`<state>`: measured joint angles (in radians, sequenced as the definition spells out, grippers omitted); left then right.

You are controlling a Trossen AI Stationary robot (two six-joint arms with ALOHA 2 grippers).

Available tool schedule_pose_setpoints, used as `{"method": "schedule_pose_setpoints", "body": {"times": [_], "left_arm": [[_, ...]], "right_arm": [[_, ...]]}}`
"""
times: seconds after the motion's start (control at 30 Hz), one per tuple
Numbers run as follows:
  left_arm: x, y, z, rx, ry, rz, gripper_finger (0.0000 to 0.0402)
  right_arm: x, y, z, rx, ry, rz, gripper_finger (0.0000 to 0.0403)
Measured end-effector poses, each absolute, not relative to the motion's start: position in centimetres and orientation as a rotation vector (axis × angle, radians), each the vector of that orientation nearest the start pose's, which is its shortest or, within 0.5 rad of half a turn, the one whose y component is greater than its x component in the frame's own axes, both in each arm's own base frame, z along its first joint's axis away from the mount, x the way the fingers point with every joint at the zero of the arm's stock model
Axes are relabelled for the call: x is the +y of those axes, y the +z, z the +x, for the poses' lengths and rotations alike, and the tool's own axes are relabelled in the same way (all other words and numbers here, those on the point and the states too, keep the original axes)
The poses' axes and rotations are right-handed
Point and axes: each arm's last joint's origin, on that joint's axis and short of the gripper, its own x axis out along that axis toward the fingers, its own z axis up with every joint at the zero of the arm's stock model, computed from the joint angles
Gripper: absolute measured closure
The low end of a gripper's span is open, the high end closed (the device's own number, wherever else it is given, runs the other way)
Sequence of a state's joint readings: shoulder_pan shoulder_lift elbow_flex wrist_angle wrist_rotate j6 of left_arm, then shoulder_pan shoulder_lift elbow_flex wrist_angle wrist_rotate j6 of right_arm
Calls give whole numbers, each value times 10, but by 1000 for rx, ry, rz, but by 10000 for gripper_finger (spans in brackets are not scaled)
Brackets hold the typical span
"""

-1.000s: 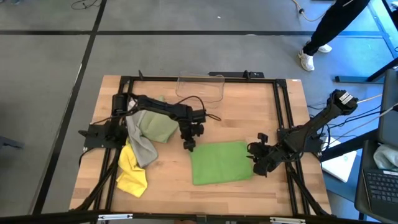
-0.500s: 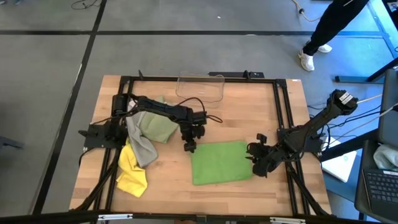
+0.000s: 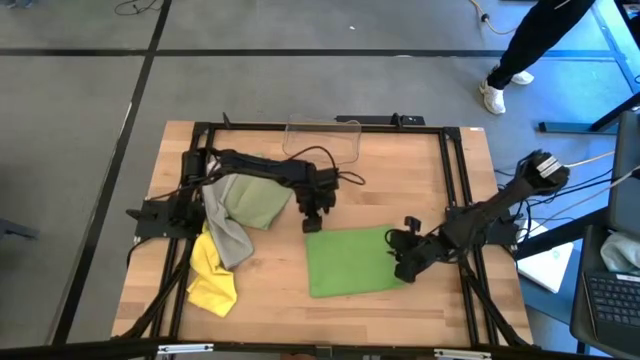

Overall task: Fold microfiber towels
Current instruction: Fold the green microfiber cloth

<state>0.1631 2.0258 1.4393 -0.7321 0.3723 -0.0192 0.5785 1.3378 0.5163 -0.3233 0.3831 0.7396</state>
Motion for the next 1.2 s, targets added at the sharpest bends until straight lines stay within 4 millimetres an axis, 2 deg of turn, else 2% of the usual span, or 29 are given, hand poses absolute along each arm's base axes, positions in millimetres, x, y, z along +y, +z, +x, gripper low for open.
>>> {"method": "schedule_pose_setpoints", "body": {"times": [0.1, 0.23, 0.37, 0.47, 0.6, 0.73, 0.9, 1.2], "left_arm": [[48, 186, 404, 1235, -100, -143, 186], [19, 197, 414, 1147, -183, -49, 186], [-20, 181, 419, 1099, -225, 9, 186], [-32, 162, 416, 1159, -167, 73, 186], [-35, 140, 414, 1213, -112, 11, 186], [-36, 128, 414, 1242, -85, -50, 186], [-41, 127, 415, 1231, -64, -70, 186], [-53, 132, 411, 1245, 62, -260, 186]], "right_arm": [[104, 129, 184, 1037, -200, 144, 280], [105, 124, 185, 1052, -217, 156, 280], [104, 121, 186, 1067, -225, 146, 280], [98, 120, 188, 1077, -243, 134, 280], [84, 120, 194, 1086, -283, 139, 280], [68, 120, 201, 1093, -307, 148, 280], [44, 121, 212, 1085, -321, 157, 280], [1, 122, 219, 1087, -359, 84, 280]]}}
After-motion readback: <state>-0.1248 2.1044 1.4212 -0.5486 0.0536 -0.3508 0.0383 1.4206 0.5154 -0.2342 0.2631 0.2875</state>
